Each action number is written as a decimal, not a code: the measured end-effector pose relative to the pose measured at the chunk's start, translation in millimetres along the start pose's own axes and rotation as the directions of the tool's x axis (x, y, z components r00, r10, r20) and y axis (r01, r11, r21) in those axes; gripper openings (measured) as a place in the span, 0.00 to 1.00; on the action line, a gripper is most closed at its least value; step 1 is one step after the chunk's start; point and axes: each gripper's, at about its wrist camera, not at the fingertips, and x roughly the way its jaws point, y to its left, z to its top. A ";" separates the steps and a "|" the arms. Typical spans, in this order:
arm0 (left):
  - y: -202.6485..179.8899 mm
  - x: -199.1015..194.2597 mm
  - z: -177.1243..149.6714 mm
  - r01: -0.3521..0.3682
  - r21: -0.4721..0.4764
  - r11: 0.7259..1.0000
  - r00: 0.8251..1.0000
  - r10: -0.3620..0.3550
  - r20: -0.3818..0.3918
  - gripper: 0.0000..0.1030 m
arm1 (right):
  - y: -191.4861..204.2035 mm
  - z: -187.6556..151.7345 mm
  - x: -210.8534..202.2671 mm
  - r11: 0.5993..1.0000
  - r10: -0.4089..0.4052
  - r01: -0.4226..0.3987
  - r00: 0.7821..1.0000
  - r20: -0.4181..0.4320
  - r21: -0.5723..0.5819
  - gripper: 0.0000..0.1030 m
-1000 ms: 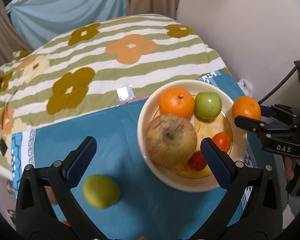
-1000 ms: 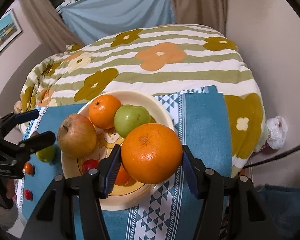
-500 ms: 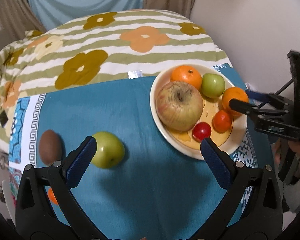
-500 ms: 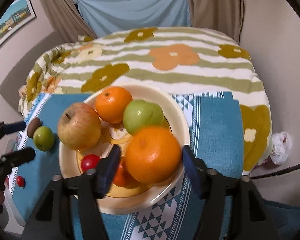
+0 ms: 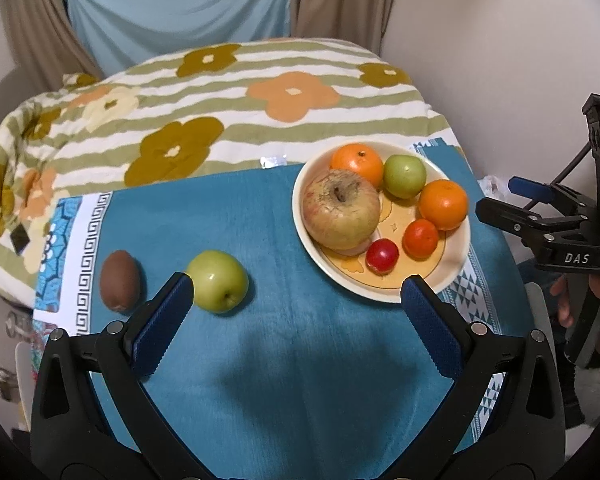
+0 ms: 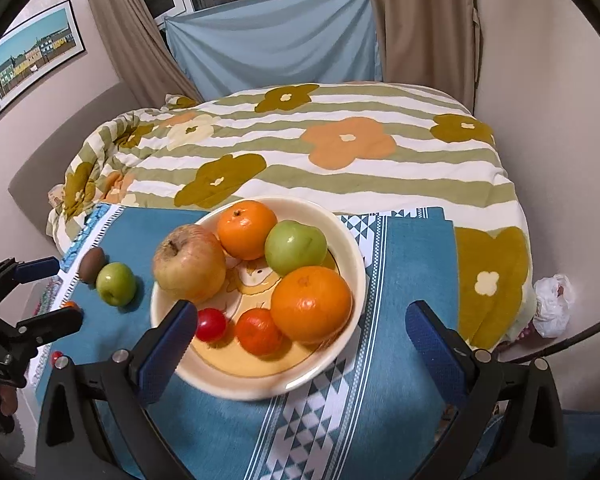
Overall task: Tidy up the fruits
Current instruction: 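Move both tools toward the tangerine and green apple on the cloth, then grasp the tangerine with the left tool while the right tool grasps the green apple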
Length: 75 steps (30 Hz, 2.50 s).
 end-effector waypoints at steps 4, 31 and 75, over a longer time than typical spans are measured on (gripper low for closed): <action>1.7 -21.8 -5.2 -0.010 -0.033 0.999 1.000 0.011 0.023 1.00 | 5.3 -3.3 -18.4 1.000 0.006 -0.006 1.000 -0.003 -0.011 1.00; 137.9 -101.5 -75.4 -0.139 -0.208 0.968 0.988 0.150 0.037 1.00 | 145.8 2.1 -27.3 0.981 0.115 -0.116 0.993 -0.017 -0.155 1.00; 163.2 46.9 -92.5 -0.123 -0.192 0.974 0.985 0.095 -0.146 0.40 | 214.2 4.3 140.7 0.894 0.071 -0.182 0.960 -0.271 -0.409 0.85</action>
